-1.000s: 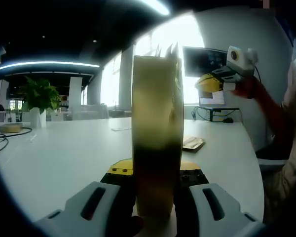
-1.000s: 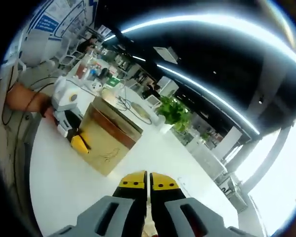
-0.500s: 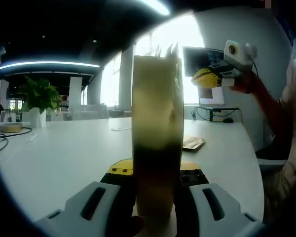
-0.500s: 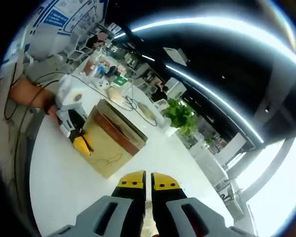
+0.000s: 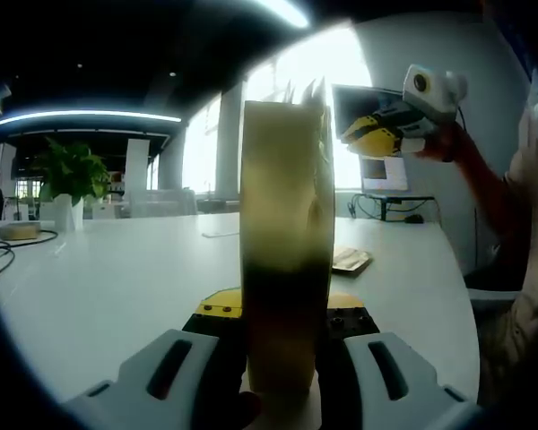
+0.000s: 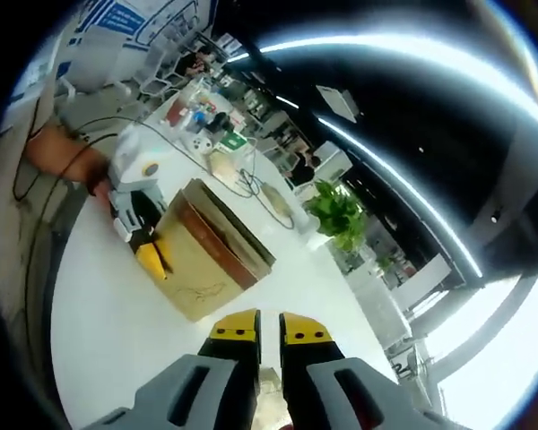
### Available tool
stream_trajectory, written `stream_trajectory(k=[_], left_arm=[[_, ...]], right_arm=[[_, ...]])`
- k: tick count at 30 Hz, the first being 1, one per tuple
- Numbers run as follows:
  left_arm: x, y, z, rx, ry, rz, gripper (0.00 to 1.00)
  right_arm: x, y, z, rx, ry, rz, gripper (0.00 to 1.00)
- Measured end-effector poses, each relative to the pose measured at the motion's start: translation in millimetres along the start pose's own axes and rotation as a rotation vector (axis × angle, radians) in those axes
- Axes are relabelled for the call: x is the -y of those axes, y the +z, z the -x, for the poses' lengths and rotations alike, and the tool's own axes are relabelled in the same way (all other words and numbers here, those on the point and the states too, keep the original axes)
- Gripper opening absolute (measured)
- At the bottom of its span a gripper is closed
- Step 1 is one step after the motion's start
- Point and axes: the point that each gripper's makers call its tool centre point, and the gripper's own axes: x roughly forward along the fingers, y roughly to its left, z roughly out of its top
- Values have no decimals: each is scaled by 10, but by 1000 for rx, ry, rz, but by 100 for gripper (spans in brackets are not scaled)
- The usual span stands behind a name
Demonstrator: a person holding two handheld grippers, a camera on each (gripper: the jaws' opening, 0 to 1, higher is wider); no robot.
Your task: Extract single mask from mask box in order stack masks on table
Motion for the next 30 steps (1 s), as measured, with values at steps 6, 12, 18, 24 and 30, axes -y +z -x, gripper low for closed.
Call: stream_trajectory(k=[6,12,18,24,30], left_arm=[[10,4,-4,0,0,1,19],[9,4,-6,0,0,0,19],[11,5,-8,0,0,0,19],[9,3,-8,0,0,0,19],[15,6,-9,0,-1,1,19]], right_arm=[[-64,85,-40,3,35,59,5],[-156,222,-108,16,77,139,7],[-178,351,-155,36,98,191,9],[-186,414,-184,42,110,233,10],[-212,496,-223,52,127,269,10]])
